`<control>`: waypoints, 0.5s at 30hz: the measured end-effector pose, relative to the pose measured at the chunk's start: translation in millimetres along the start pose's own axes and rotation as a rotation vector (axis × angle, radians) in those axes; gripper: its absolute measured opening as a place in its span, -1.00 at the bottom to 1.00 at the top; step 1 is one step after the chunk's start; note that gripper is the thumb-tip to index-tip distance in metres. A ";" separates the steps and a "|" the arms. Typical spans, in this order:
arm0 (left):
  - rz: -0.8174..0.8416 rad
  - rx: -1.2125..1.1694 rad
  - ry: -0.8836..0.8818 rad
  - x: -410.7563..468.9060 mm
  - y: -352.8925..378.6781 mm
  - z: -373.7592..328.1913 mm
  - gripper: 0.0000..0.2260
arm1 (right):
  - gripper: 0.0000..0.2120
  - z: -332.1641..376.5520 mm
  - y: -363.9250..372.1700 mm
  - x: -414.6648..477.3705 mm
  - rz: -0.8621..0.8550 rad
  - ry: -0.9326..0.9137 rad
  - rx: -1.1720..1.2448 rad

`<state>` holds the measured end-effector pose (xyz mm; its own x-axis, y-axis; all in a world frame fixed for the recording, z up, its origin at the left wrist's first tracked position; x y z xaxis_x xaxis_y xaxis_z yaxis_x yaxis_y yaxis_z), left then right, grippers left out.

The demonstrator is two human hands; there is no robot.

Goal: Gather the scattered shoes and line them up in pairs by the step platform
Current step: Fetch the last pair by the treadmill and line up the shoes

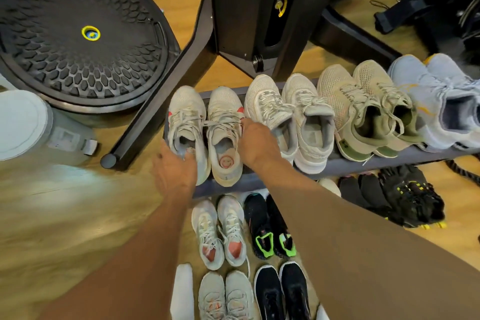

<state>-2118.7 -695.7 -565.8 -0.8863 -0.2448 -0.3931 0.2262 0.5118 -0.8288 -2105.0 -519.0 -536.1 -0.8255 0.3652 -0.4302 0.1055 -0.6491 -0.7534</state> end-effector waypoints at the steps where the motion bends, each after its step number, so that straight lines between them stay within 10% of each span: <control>1: -0.103 0.079 0.032 -7.9 -3.7 -7.7 -0.46 | -0.63 -4.7 -4.5 -2.0 -0.024 -0.031 0.030; 6: -0.300 0.126 0.358 -66.0 9.8 -73.9 -0.55 | -0.62 -47.1 -35.3 -16.7 -0.160 -0.050 0.196; 15: 0.326 0.221 0.245 -62.5 100.7 -139.9 -0.53 | -0.49 -127.9 -82.8 3.7 -0.413 0.153 0.025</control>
<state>-2097.1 -513.6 -568.9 -0.8180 0.1148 -0.5636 0.5660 0.3352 -0.7532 -2045.9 -378.5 -538.9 -0.7037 0.6910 -0.1653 -0.2311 -0.4426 -0.8664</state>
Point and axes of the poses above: each hand's wrist, its own x-axis towards the middle knuckle, its own y-axis out of the palm, z = x × y, the point moved 3 cm from there along x, towards the middle knuckle, and after that the axes turned 6 degrees about x, right-handed, at the moved point
